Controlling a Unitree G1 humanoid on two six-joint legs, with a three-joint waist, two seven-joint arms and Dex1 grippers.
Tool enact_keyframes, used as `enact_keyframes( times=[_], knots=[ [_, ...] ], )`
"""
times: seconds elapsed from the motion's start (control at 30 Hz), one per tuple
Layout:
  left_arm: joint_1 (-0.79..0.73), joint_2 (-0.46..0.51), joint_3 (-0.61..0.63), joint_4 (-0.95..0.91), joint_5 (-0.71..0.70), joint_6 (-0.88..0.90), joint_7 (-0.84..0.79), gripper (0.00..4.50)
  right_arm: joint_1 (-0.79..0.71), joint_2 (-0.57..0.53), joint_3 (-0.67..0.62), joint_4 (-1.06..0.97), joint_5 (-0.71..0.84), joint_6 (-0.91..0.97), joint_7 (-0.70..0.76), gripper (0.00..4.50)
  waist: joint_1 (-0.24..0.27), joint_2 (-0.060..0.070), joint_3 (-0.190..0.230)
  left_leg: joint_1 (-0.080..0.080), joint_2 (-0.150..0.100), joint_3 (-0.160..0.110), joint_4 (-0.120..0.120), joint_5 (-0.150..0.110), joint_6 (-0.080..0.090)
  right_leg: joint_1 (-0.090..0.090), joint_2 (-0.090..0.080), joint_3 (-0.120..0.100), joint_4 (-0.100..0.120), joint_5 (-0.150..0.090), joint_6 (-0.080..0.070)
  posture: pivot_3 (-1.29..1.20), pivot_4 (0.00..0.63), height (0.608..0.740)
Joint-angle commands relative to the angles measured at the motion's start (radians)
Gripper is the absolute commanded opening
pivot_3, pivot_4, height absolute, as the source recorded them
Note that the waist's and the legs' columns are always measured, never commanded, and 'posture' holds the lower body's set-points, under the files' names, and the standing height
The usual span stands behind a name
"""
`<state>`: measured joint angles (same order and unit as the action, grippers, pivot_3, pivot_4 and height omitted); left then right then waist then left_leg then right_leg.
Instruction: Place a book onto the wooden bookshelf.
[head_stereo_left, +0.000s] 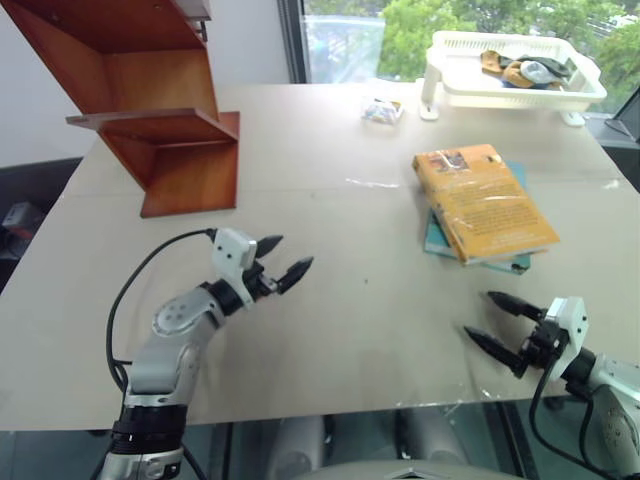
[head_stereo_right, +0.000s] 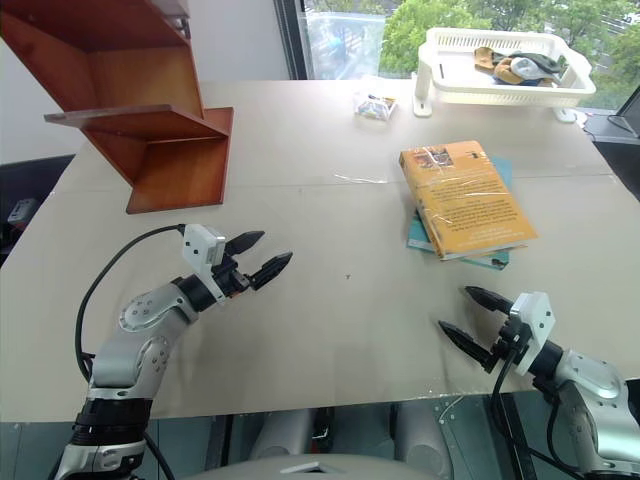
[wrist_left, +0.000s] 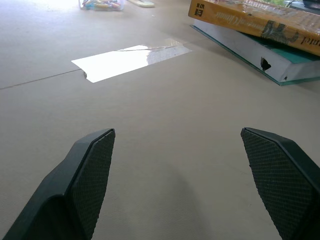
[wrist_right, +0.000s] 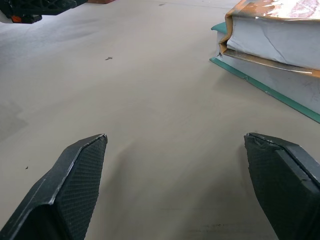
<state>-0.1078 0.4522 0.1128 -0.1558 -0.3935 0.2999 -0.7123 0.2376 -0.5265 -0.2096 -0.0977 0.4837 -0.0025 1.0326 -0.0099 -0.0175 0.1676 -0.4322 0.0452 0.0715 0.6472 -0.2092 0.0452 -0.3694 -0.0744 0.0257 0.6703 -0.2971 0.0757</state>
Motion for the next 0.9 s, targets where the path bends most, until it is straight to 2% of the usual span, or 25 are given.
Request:
enact_keyframes(
  times=[0.03, 0.9],
  knots=[
    [0.004, 0.02, 0.009, -0.048, -0.017, 0.003, -0.014, 4.24, 0.004, -0.001, -0.01, 0.002, 0.006, -0.024, 0.01, 4.5, 0.0, 0.0, 0.0, 0.0, 0.0, 0.0, 0.0, 0.0, 0.0, 0.0, 0.0, 0.0, 0.0, 0.0, 0.0, 0.0, 0.15, 0.74],
    [0.012, 0.023, 0.0, -0.031, -0.003, -0.035, -0.033, 4.24, -0.046, -0.029, -0.047, 0.14, 0.006, -0.083, 0.061, 4.5, 0.0, 0.0, 0.0, 0.0, 0.0, 0.0, 0.0, 0.0, 0.0, 0.0, 0.0, 0.0, 0.0, 0.0, 0.0, 0.0, 0.15, 0.74]
  ],
)
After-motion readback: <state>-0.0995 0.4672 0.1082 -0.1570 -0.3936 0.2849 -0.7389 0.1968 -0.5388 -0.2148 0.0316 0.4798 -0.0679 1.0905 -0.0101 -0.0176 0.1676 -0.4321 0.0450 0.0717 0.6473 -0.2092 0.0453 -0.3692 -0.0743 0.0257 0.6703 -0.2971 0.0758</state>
